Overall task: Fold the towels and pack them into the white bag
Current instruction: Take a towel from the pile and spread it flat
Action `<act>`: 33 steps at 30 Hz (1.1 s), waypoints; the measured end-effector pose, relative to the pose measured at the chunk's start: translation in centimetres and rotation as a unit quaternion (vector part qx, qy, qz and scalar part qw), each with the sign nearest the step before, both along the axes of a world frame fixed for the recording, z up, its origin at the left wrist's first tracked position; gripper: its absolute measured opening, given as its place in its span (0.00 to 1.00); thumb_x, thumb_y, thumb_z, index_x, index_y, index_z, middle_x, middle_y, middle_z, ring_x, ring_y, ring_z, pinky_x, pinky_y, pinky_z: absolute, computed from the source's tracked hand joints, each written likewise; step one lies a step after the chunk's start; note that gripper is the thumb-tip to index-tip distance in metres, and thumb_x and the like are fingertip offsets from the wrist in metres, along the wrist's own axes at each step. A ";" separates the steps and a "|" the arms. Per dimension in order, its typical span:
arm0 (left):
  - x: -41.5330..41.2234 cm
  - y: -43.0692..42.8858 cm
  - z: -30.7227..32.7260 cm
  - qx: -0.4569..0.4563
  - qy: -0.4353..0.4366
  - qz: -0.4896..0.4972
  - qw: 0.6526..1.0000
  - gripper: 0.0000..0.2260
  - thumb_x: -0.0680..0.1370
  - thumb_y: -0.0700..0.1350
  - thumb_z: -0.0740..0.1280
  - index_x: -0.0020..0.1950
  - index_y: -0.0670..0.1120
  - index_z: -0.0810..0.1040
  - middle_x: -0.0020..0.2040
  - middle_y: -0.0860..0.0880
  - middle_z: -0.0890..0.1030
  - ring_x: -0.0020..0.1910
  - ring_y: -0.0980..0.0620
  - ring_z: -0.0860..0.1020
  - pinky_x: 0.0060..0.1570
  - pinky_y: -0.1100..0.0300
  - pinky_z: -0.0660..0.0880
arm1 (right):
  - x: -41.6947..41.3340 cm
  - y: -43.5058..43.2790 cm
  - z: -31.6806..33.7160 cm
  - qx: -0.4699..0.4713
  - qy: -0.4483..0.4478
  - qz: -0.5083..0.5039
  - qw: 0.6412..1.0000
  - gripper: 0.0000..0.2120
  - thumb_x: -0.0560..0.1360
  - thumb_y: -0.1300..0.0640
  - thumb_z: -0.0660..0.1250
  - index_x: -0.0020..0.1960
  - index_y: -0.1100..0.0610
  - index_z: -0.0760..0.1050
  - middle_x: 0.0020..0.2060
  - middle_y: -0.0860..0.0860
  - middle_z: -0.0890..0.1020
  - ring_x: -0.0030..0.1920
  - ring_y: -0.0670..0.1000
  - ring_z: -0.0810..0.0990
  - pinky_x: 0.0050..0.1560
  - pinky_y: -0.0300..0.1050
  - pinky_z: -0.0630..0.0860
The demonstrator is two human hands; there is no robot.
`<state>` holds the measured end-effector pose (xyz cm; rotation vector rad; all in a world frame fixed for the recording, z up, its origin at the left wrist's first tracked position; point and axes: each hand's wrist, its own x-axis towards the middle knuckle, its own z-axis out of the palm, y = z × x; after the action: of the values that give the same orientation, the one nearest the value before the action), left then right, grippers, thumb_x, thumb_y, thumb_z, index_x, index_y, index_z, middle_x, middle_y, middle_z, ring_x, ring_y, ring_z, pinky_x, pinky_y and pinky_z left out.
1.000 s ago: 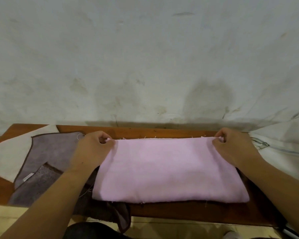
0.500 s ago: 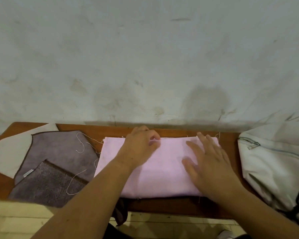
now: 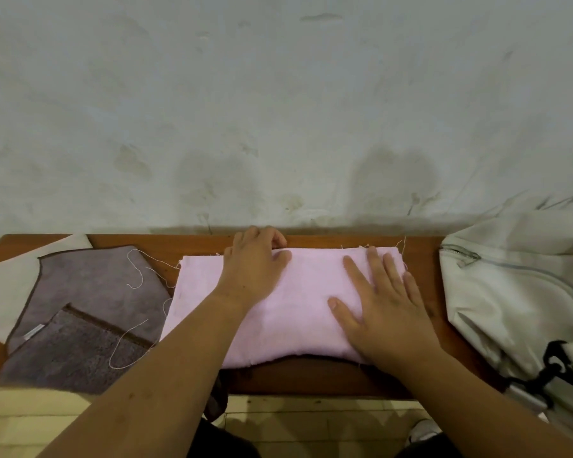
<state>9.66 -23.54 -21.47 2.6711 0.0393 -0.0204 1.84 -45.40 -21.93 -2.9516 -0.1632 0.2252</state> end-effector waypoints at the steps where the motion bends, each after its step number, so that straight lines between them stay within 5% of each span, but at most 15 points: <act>1: -0.4 0.1 -0.2 0.023 -0.022 -0.008 0.999 0.08 0.80 0.52 0.65 0.59 0.56 0.75 0.59 0.53 0.73 0.62 0.49 0.69 0.62 0.54 0.64 | 0.0 0.0 -0.1 0.001 -0.005 -0.003 1.000 0.39 0.73 0.27 0.34 0.81 0.40 0.35 0.81 0.48 0.34 0.81 0.53 0.35 0.80 0.57 0.39; 5: -4.2 -0.5 0.4 0.027 -0.157 -0.093 0.983 0.14 0.82 0.47 0.61 0.68 0.54 0.74 0.68 0.52 0.72 0.66 0.50 0.69 0.68 0.55 0.63 | 0.0 -0.4 -0.5 0.001 -0.008 -0.002 1.000 0.38 0.75 0.26 0.37 0.81 0.39 0.34 0.81 0.48 0.35 0.82 0.54 0.37 0.80 0.58 0.41; 8: -8.0 -1.4 -0.5 0.069 -0.037 -0.133 0.988 0.24 0.84 0.61 0.49 0.80 0.60 0.57 0.82 0.55 0.54 0.80 0.53 0.52 0.79 0.53 0.48 | 0.1 -1.0 -0.6 0.006 -0.014 0.008 1.000 0.38 0.75 0.26 0.36 0.81 0.39 0.36 0.82 0.47 0.37 0.82 0.53 0.39 0.80 0.58 0.43; 10: -8.7 -0.8 -1.6 0.140 0.005 -0.116 0.983 0.29 0.82 0.67 0.42 0.82 0.60 0.43 0.82 0.57 0.40 0.81 0.54 0.38 0.79 0.50 0.38 | 0.4 -1.7 -0.6 -0.002 -0.013 0.015 1.000 0.38 0.74 0.27 0.35 0.81 0.37 0.36 0.82 0.45 0.38 0.82 0.51 0.39 0.80 0.57 0.45; 13: -8.0 -0.3 -1.2 0.126 0.019 -0.093 0.988 0.31 0.81 0.67 0.43 0.82 0.58 0.42 0.82 0.55 0.37 0.80 0.53 0.36 0.78 0.50 0.36 | 0.5 -2.8 0.1 0.002 -0.002 -0.032 0.999 0.38 0.74 0.28 0.38 0.81 0.39 0.40 0.82 0.45 0.39 0.82 0.51 0.40 0.80 0.55 0.46; 16: -8.8 -0.1 0.0 0.078 0.023 -0.081 0.993 0.31 0.81 0.67 0.44 0.83 0.57 0.44 0.83 0.53 0.40 0.80 0.54 0.37 0.78 0.53 0.35 | -1.0 -2.8 1.3 0.089 0.012 -0.119 0.989 0.40 0.78 0.33 0.55 0.83 0.47 0.45 0.82 0.53 0.46 0.82 0.57 0.47 0.80 0.54 0.52; 19: -11.1 0.7 1.1 0.078 0.000 -0.060 0.995 0.31 0.81 0.68 0.42 0.82 0.59 0.44 0.83 0.55 0.41 0.81 0.54 0.38 0.77 0.54 0.34 | -4.0 -2.4 2.9 0.188 0.004 -0.204 0.961 0.40 0.77 0.39 0.64 0.81 0.55 0.54 0.78 0.58 0.61 0.77 0.59 0.60 0.76 0.52 0.60; 23: -15.2 0.3 1.9 0.024 0.014 -0.111 0.993 0.29 0.82 0.65 0.45 0.81 0.61 0.42 0.81 0.58 0.38 0.79 0.57 0.35 0.78 0.54 0.36 | -7.9 -2.4 4.1 0.223 0.061 -0.277 0.933 0.39 0.77 0.39 0.65 0.81 0.55 0.58 0.75 0.57 0.66 0.73 0.59 0.68 0.71 0.56 0.68; 27: -18.6 -0.9 0.9 0.062 0.027 -0.230 0.971 0.30 0.82 0.66 0.45 0.81 0.59 0.39 0.80 0.59 0.34 0.77 0.59 0.29 0.78 0.52 0.35 | -9.1 -2.2 5.0 0.320 0.069 -0.339 0.882 0.27 0.78 0.42 0.68 0.70 0.57 0.73 0.51 0.49 0.78 0.49 0.50 0.76 0.48 0.49 0.74; 33: -19.9 -0.6 -0.1 0.107 0.027 -0.272 0.956 0.31 0.83 0.66 0.47 0.82 0.57 0.39 0.82 0.56 0.36 0.79 0.54 0.32 0.79 0.46 0.38 | -7.7 -1.9 4.8 0.444 0.062 -0.433 0.782 0.30 0.76 0.47 0.74 0.71 0.61 0.70 0.45 0.54 0.82 0.44 0.56 0.84 0.54 0.57 0.83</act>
<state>-10.27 -24.09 -21.58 2.8065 -0.7151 -0.2804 -5.89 -47.35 -17.14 -1.7905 0.8494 0.1371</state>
